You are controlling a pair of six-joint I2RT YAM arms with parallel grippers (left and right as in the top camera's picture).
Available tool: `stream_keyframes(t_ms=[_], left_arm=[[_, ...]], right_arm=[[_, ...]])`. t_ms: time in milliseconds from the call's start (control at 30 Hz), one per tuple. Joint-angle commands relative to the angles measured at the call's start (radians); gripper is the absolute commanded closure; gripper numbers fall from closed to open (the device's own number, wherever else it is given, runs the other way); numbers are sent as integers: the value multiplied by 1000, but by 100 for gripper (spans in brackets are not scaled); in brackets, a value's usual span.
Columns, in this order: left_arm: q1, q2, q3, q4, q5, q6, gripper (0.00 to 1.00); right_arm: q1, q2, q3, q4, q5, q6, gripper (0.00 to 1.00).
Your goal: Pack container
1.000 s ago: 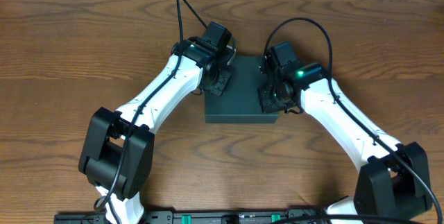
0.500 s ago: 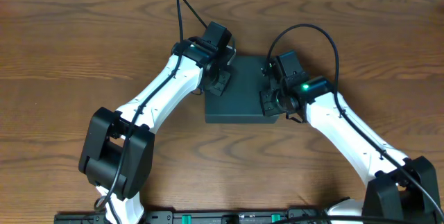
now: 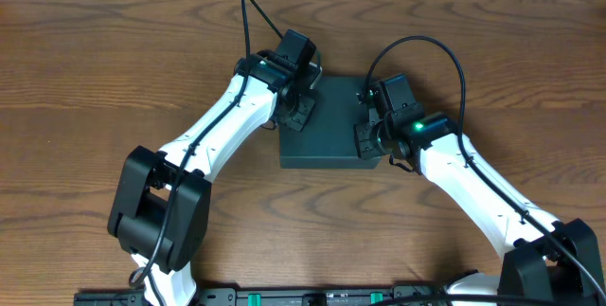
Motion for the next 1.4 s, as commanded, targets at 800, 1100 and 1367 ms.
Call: stream_keyframes(t_ms=[800,1100,1367], left_arm=[[389,-193,70,3,-262,13,1],[592,-278,39,-13,-107,-7,1],[568,-554,-185,52,-109,-10,1]], right_arm=[[-421,90,544,-46,96,-206,1],[-608,28,549,-255,138,-189,1],[-585,-227,310,-172,156,-142,1]])
